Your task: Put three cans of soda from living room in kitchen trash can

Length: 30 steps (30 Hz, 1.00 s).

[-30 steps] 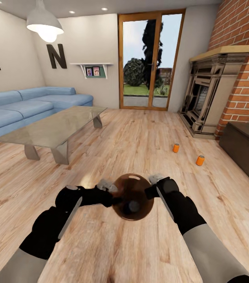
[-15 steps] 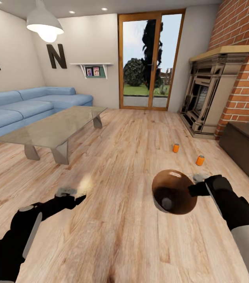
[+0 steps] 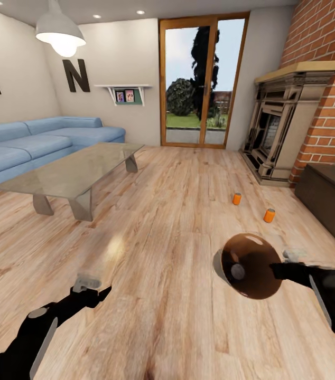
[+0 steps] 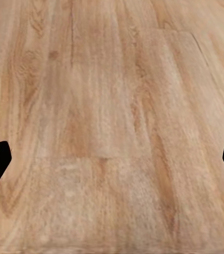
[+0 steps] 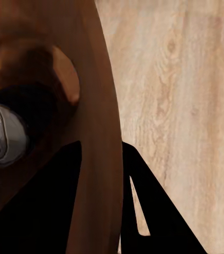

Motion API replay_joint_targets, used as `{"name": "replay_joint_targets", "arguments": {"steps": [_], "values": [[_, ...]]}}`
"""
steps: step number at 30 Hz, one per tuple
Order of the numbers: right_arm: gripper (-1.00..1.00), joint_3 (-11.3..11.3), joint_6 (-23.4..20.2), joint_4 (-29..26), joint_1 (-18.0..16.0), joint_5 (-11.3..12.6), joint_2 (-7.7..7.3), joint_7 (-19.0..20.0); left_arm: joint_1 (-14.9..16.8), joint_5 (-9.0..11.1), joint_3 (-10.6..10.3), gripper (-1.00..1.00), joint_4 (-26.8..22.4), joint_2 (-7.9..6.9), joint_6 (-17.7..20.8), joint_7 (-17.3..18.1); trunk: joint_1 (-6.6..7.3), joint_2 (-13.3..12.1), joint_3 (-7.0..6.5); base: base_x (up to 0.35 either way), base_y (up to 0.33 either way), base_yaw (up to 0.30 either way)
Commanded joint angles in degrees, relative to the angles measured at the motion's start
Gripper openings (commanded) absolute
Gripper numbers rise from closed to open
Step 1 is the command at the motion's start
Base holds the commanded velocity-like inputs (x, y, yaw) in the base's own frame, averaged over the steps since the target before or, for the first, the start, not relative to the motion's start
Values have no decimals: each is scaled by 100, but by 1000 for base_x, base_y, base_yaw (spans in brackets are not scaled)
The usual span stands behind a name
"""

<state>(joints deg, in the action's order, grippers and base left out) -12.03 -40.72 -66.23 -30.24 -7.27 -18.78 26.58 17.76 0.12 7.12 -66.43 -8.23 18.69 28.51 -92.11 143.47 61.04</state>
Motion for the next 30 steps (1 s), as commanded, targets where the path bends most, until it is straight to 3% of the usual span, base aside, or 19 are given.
{"name": "replay_joint_targets", "arguments": {"steps": [1, 2, 4, 6, 9, 12, 22, 30], "values": [[-100, -5, -2, 149, 228, 39, 3, 18, -2, 2, 0, 100, 42, 1, -23, -5, 0, 0, 1, 0, 0, 0], [-100, -18, 158, 148, 362, 39, 9, 17, -3, 1, 0, 100, 78, 2, -39, -8, 0, 0, 1, 0, 0, 0], [-100, -163, 1070, 142, 864, 47, 36, -3, -7, 8, 0, 100, 271, 0, -147, -17, 0, 0, 1, 59, 0, 0], [-100, -356, 1343, 143, 996, 55, 54, -2, -7, 8, 0, 100, 370, -2, -289, -17, 0, 0, 1, 185, 0, 0], [-100, -595, 1490, 174, 1071, 59, 69, 63, -8, 8, 0, 100, 476, 1, -399, -16, 0, 0, 1, 254, 0, -13], [-100, -1116, 1661, 252, 1269, 60, 78, 595, -9, 47, -5, 100, 591, 8, -511, -8, 0, 0, -2, 302, 0, -148], [-100, -1840, 1917, 275, 1344, 52, 74, 821, -39, 65, -8, 100, 611, 21, -657, 35, 0, 0, -29, 285, -77, -231], [-100, -1898, 1896, 285, 1345, 56, 45, 823, -59, 75, -8, 100, 614, 20, -680, 45, 0, 0, -53, 190, -241, -243]]}}
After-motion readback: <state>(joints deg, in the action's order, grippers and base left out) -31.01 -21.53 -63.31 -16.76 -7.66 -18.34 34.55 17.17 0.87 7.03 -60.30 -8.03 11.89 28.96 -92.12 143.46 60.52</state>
